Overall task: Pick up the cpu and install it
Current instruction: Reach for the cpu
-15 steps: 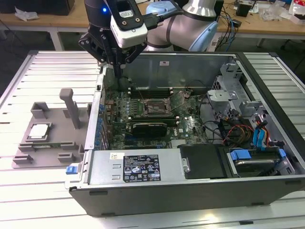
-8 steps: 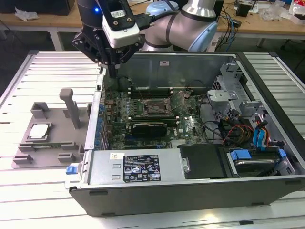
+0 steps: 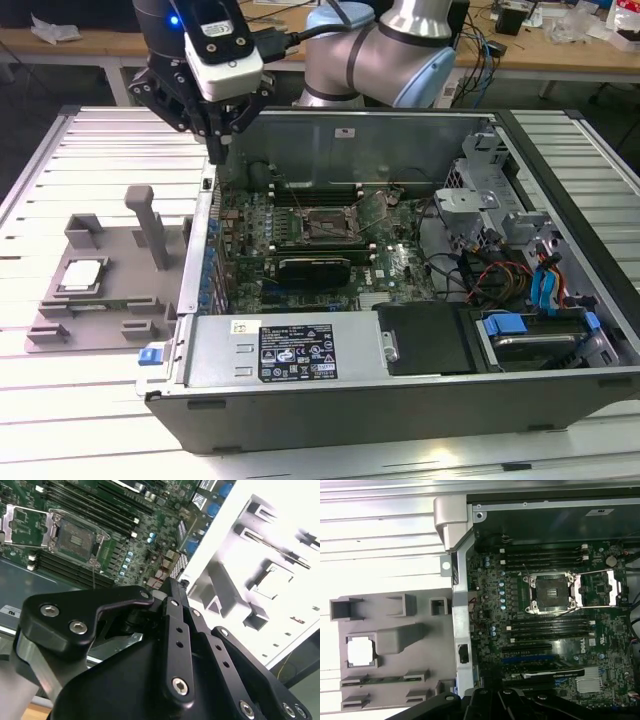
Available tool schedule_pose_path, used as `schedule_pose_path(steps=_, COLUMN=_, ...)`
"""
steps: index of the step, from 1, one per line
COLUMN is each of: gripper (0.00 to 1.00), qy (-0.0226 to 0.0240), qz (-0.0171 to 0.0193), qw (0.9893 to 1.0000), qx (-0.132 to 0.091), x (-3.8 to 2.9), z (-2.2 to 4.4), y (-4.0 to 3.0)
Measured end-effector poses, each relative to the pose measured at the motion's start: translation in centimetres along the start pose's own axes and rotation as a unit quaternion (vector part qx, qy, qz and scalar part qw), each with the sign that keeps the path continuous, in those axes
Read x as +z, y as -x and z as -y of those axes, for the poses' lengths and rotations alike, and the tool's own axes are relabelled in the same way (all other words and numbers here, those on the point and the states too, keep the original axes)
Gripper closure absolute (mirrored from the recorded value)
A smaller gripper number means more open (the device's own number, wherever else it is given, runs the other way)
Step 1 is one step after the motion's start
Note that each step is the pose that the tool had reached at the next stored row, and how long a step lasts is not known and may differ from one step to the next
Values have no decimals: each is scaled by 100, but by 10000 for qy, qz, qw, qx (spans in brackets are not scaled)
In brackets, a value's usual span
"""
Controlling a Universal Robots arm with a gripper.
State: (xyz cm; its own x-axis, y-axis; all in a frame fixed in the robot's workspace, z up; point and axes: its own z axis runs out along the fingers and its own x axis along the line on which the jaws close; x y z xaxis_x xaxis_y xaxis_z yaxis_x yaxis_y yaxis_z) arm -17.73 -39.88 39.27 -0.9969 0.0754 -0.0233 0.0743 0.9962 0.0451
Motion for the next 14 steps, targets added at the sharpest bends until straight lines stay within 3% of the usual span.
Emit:
schedule_pose_path(steps=3, gripper=89, qy=0, qz=0, qw=10000, qx=-1, x=-2, z=7, y=-94)
schedule_pose_path(steps=9, gripper=89, qy=0, qz=0, qw=10000, qx=0, x=-4, z=14, y=-192)
schedule_pose_path(steps=14, gripper=89, qy=0, qz=0, qw=10000, qx=-1, x=-7, z=24, y=-319)
